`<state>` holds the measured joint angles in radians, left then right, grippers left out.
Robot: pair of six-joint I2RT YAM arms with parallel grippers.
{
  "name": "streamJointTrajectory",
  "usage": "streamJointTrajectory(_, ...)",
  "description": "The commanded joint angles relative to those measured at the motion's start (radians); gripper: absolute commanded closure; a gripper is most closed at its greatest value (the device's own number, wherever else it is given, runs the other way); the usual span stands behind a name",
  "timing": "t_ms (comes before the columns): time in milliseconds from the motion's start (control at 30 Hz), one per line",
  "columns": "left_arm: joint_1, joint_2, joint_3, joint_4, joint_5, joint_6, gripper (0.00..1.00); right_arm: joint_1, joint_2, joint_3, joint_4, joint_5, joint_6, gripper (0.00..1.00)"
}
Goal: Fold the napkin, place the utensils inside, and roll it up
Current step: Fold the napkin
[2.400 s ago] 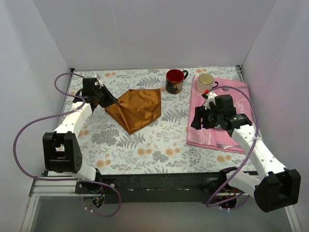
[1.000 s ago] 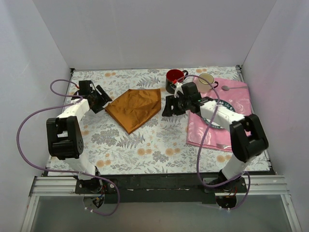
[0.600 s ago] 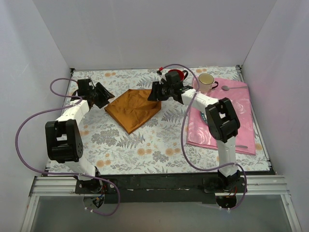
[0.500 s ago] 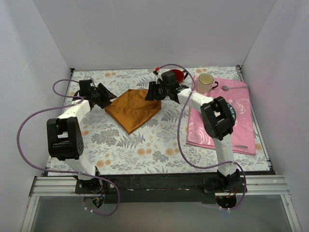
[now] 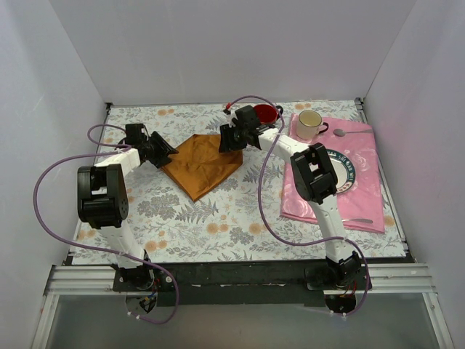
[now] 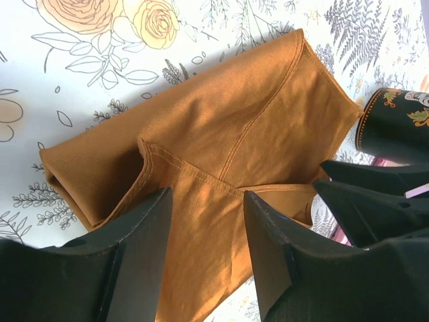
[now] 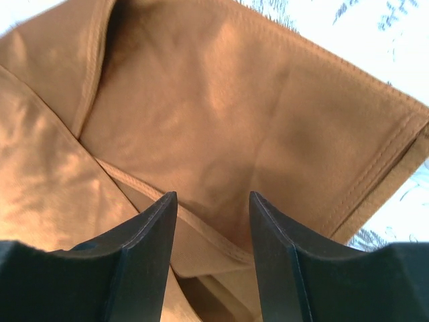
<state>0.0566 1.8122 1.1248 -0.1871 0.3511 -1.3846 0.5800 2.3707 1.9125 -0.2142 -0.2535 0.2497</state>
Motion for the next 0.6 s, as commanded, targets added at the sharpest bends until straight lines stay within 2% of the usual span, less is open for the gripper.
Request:
streamJointTrajectory(0,0.000,-0.007,0.035,-0.018,-0.046,0.012,0.54,-0.005,-0.013,0.039,-0.062,-0.027,-0.061,0.44)
streamJointTrajectory(367,0.000,0.006,0.063,-0.049,-0.109,0.038,0.54,-0.006,-0.064,-0.018,-0.088,-0.112,-0.072,0.45)
streamJointTrajectory(567,0.000,-0.010,0.085,-0.064,-0.146,0.061,0.47,-0.012,-0.093,-0.073,-0.094,-0.099,-0.090,0.45)
